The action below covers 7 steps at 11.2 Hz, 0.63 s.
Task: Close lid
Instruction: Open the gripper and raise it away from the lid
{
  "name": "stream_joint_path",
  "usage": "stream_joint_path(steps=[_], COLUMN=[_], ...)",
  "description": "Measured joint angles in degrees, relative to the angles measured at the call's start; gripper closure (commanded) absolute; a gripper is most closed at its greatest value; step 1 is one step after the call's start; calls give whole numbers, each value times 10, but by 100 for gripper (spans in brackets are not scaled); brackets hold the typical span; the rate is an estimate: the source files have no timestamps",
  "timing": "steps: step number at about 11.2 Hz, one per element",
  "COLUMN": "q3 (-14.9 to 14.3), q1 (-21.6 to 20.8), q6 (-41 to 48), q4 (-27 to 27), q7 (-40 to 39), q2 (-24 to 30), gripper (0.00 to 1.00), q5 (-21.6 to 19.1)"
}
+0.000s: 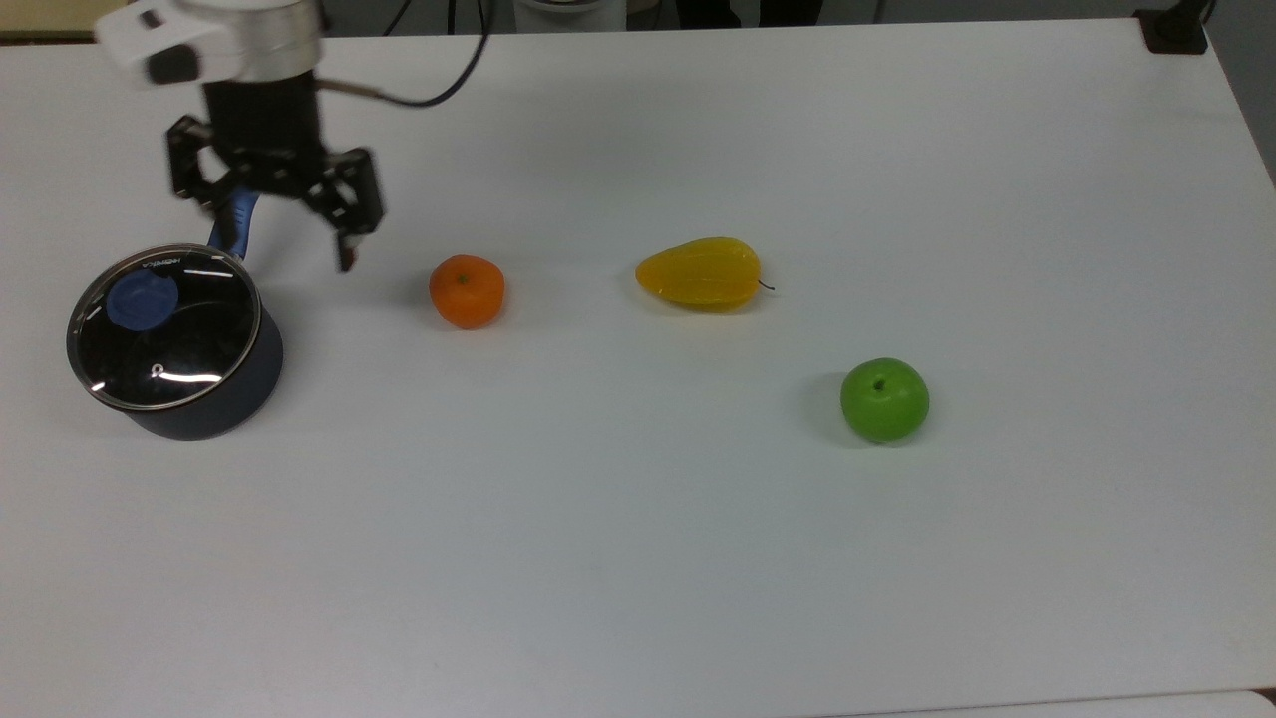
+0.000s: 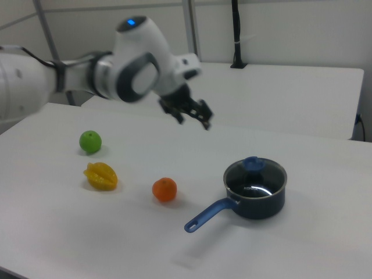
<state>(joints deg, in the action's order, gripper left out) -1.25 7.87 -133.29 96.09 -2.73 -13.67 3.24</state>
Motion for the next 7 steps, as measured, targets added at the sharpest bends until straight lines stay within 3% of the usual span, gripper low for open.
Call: stream_joint_path(steps=[5, 7], q3=[1, 0], q1=[-122, -134], q6=[261, 361], q4=[-2, -1], q7=[52, 66], q2=[112, 146], gripper=[0, 0], q5=[6, 7])
